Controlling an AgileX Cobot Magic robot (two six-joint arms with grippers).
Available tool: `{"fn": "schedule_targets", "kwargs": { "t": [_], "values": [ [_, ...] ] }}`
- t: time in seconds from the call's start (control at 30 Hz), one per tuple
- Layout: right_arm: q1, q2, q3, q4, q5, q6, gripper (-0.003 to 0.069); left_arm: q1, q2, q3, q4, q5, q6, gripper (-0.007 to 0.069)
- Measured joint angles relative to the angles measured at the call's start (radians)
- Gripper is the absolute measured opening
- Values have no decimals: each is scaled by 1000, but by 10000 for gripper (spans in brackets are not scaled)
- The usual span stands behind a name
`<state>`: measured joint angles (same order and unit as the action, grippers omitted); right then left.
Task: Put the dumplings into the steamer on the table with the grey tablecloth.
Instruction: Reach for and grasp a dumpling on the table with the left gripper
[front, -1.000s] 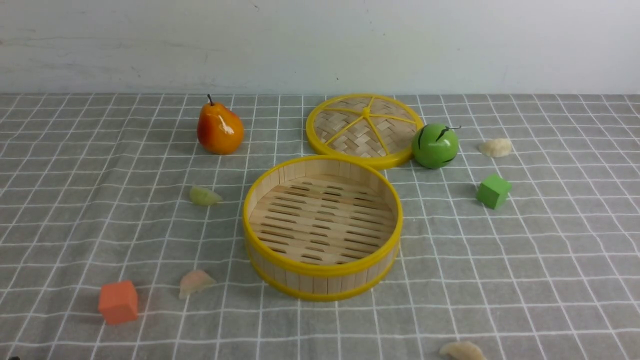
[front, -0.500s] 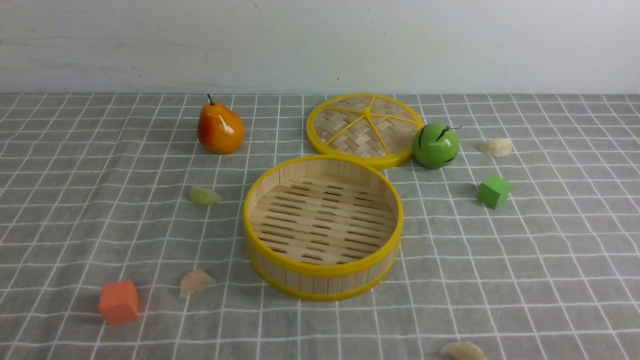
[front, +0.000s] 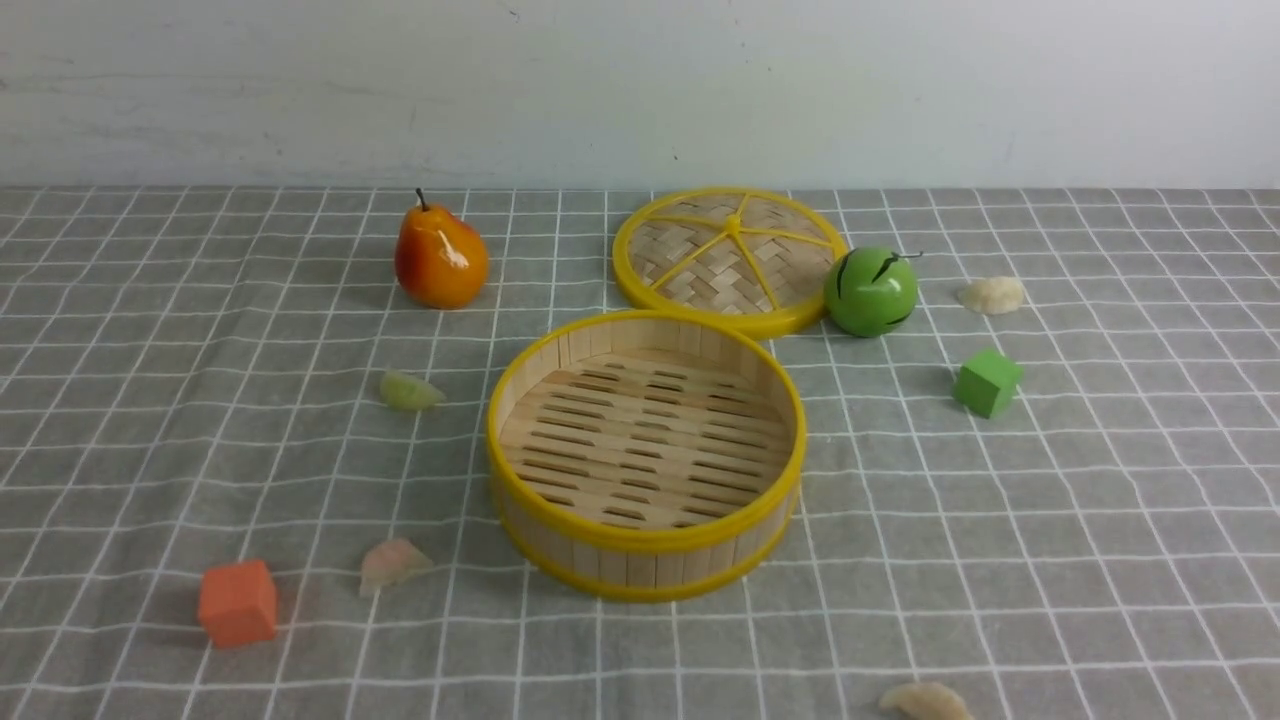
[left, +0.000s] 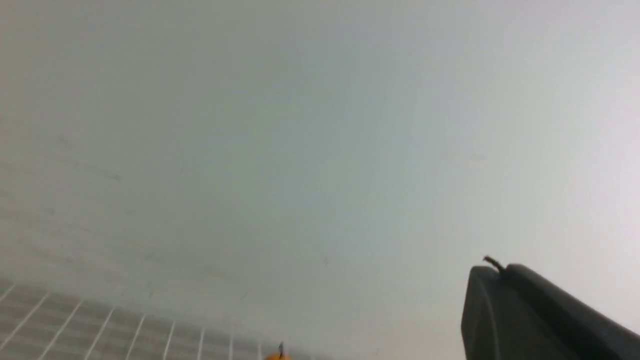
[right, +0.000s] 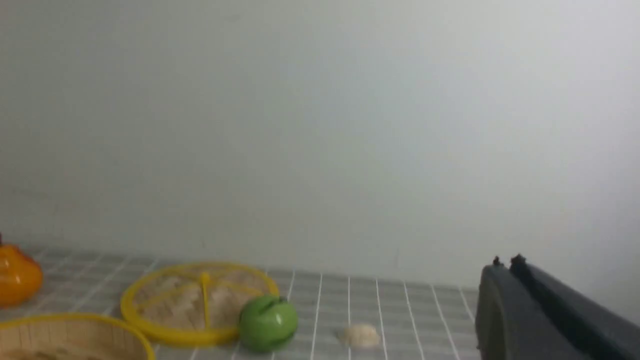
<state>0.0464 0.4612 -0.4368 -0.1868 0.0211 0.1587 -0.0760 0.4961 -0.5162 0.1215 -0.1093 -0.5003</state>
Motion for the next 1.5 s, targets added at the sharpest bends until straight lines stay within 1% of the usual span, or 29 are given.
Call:
{"fn": "schedule_targets", "kwargs": {
  "t": [0.03, 0.07, 0.1, 0.2, 0.23, 0.27, 0.3, 0.33, 0.37, 0.4, 0.47, 0.53, 0.67, 0.7, 0.77, 0.87, 0.93, 1.0, 1.03, 1.07, 1.1, 1.13, 1.2, 1.23, 1.27, 1.3, 1.33, 1.37, 1.5],
  "values": [
    [0, 14, -6, 0, 11, 0, -7, 0, 35, -4, 2, 1, -1, -14],
    [0, 123, -19, 1, 43, 0, -5, 0, 179, -20, 6, 26, -19, -14],
    [1, 179, -22, 7, 59, 0, -5, -1, 234, -28, 8, 54, -34, -14],
    [26, 355, -40, 53, 143, 25, -4, -29, 490, -110, 8, 219, -109, -14],
    [50, 413, -58, 68, 207, 28, -4, -46, 563, -154, 8, 303, -128, -14],
    [64, 437, -78, 77, 255, 25, -4, -61, 618, -196, 8, 345, -130, -14],
    [107, 484, -121, 83, 339, -2, -4, -89, 711, -281, 8, 447, -119, -14],
    [127, 512, -149, 84, 382, -24, -4, -105, 763, -335, 8, 517, -108, -14],
    [127, 512, -149, 84, 382, -24, -4, -109, 776, -348, 8, 517, -106, -14],
    [161, 555, -204, 91, 458, -74, -4, -131, 880, -463, 8, 617, -95, -14],
    [188, 609, -245, 103, 504, -101, -2, -144, 1008, -604, 8, 712, -92, -13],
    [194, 641, -255, 113, 512, -109, -1, -147, 1118, -713, 8, 766, -98, 1],
    [194, 674, -261, 127, 519, -117, 0, -147, 1334, -979, 8, 848, -102, 115],
    [194, 675, -261, 127, 520, -117, 1, -147, 1401, -1044, 8, 877, -102, 168],
    [194, 675, -261, 127, 520, -117, 1, -147, 1482, -1150, 8, 919, -102, 246],
    [194, 676, -261, 127, 506, -117, 3, -147, 1684, -1379, 19, 1025, -102, 380],
    [194, 676, -261, 127, 500, -117, 3, -147, 1760, -1471, 30, 1082, -104, 407],
    [194, 676, -261, 127, 480, -117, 6, -147, 1898, -1654, 57, 1220, -107, 435],
    [194, 676, -261, 127, 474, -117, 6, -147, 1968, -1739, 65, 1284, -94, 430],
    [194, 676, -261, 127, 470, -117, 6, -147, 2004, -1806, 67, 1304, -81, 420],
    [194, 676, -261, 127, 470, -117, 6, -147, 2013, -1806, 67, 1307, -77, 417],
    [194, 676, -261, 125, 465, -118, 8, -147, 2050, -1884, 61, 1317, -62, 371],
    [194, 676, -261, 125, 460, -118, 9, -147, 2070, -1919, 38, 1323, -59, 286],
    [194, 676, -261, 125, 455, -118, 9, -147, 2073, -1925, 28, 1325, -48, 217],
    [194, 676, -261, 125, 454, -118, 9, -147, 2073, -1928, 24, 1325, -43, 181],
    [194, 676, -261, 125, 454, -118, 9, -147, 2072, -1928, 20, 1330, -26, 92],
    [194, 676, -261, 125, 454, -118, 9, -147, 2071, -1928, 20, 1330, -23, 80],
    [194, 676, -261, 125, 454, -118, 9, -147, 2065, -1928, 19, 1338, -10, 25],
    [194, 676, -261, 125, 455, -118, 12, -148, 2009, -1927, 17, 1349, 30, 17]
  ]
}}
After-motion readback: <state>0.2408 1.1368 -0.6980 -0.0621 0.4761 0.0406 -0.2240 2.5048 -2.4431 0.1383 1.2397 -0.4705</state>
